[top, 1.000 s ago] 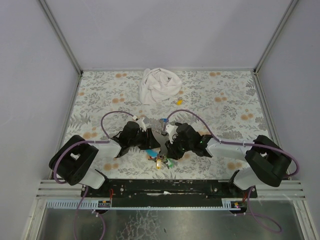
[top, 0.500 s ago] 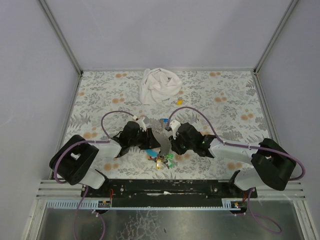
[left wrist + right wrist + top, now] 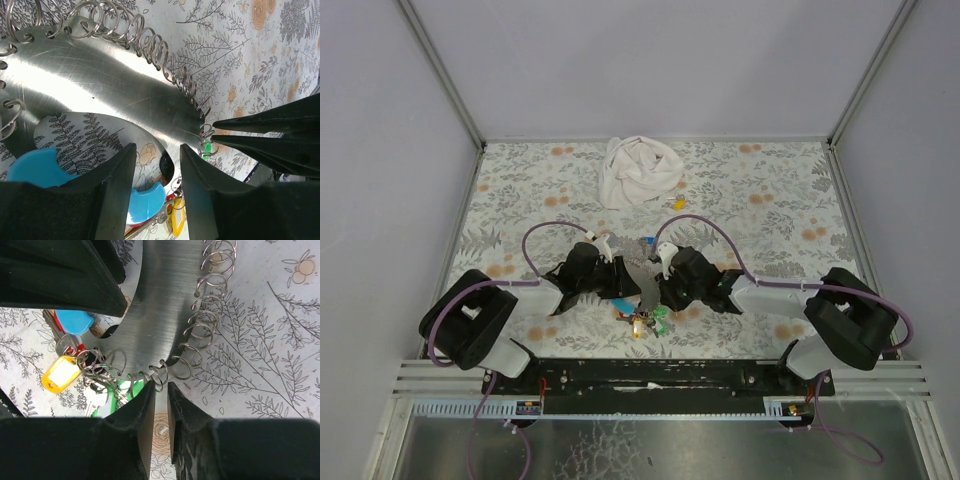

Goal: Put the keys on the keyring

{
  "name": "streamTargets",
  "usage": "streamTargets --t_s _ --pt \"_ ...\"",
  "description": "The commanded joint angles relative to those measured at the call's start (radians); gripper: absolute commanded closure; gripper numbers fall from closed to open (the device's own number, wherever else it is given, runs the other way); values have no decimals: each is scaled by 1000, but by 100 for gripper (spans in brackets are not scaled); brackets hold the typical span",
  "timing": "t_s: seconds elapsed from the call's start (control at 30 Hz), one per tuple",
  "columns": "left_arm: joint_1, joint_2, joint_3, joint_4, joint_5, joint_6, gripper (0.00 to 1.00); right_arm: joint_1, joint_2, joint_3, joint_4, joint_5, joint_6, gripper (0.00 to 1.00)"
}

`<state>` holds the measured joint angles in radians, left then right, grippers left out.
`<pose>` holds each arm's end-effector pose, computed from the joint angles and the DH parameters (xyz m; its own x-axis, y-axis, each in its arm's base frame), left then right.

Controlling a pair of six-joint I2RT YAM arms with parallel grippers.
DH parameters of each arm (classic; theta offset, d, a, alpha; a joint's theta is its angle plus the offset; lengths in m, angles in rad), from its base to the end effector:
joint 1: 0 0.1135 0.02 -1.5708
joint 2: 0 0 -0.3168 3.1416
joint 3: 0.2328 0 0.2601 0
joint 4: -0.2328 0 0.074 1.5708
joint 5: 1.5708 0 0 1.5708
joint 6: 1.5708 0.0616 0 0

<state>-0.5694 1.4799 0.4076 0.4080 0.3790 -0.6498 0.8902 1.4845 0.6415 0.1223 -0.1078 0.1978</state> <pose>0.2137 -0.1638 0.1545 -0.8649 -0.1137 -0.4889 0.2800 0.6990 -0.6580 0.1883 0.2431 0.1908 -0.5690 -0.3923 -0.7227 -0.7259 0.6526 0.2173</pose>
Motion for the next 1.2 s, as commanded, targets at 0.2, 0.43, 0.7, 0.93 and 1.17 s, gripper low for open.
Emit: streamTargets --t_s 0.2,0.43,0.7,0.93,1.17 --pt "4 22 -22 -51 -31 27 59 -5 18 17 14 -39 21 85" --pt "3 35 -21 -12 -6 11 59 -5 -40 29 -35 -40 -9 98" --pt "2 14 -57 75 54 -27 60 -5 -64 63 -50 -55 -48 100" --pt "4 -84 -135 210 56 35 59 -5 -117 47 -10 -43 -143 100" --pt "4 -227 -174 332 128 97 53 -5 -196 53 -12 -56 -234 100"
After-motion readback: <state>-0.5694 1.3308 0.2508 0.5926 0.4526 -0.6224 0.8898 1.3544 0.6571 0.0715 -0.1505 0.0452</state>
